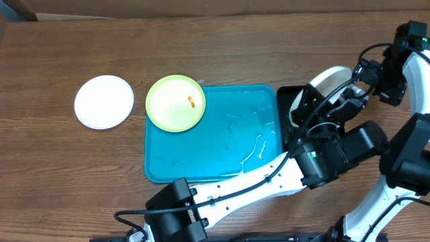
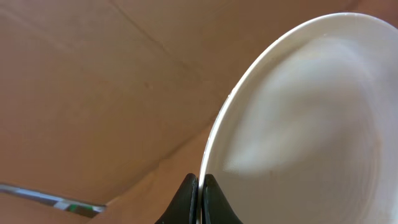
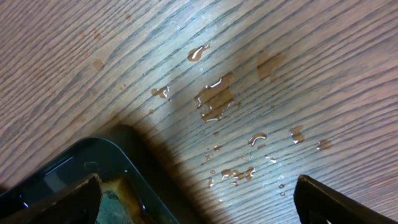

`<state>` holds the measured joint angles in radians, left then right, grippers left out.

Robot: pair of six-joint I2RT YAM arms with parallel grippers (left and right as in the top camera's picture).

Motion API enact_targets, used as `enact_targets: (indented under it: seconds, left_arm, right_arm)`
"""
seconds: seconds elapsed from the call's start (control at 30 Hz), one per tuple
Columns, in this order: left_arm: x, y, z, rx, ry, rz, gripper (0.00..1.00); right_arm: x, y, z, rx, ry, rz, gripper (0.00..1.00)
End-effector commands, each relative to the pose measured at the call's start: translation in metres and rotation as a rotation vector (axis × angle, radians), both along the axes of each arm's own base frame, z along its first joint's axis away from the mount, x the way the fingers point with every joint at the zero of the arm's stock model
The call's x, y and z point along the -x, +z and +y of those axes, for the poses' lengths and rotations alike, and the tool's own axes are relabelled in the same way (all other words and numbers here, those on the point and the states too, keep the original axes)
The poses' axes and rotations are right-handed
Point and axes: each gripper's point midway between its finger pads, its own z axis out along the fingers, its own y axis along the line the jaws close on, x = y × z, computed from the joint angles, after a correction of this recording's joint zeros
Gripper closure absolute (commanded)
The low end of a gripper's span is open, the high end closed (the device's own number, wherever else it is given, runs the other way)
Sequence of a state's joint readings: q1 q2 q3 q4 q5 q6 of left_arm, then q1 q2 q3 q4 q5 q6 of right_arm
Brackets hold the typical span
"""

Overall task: Clean dirty plates on tray and stack at the side
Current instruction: 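Lift the white plate with the left gripper and swing it up, then carry the white plate left and stack it on the cleaned plate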

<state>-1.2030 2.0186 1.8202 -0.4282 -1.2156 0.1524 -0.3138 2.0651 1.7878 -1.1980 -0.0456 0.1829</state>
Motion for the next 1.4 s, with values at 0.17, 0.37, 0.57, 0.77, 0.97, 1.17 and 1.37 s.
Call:
enact_targets:
  seconds: [0.17,0.37,0.57,0.77,0.97,1.17,1.37]
  left_arm:
    - [-0.003,0.018,0.008,-0.009,0.055,-0.054,0.96]
    - [-0.005,-0.013,-0.002,0.042,-0.039,0.080,0.96]
    - [-0.011,-0.063,0.005,0.165,-0.083,0.346,0.96]
    - [-0.029,-0.089,0.033,0.367,-0.054,0.616,0.96]
    - [-0.069,-0.085,0.086,0.699,-0.021,0.861,0.96]
    - [-0.122,-0.090,0.199,1.007,0.157,0.982,0.96]
    - [-0.131,-0.102,0.373,1.266,0.509,0.973,0.96]
  right_arm:
    - [-0.003,0.015,-0.001,0.012,-0.005,-0.040,0.00]
    - [-0.003,0.015,-0.001,0.012,-0.005,-0.040,0.00]
    - [-0.003,0.015,-0.001,0.012,-0.005,-0.040,0.00]
    - [-0.003,0.015,-0.001,0.012,-0.005,-0.040,0.00]
    - [-0.003,0.015,-0.001,0.012,-0.005,-0.040,0.00]
    - [-0.003,0.015,-0.001,0.012,-0.005,-0.040,0.00]
    - [-0.003,0.015,-0.001,0.012,-0.005,-0.040,0.00]
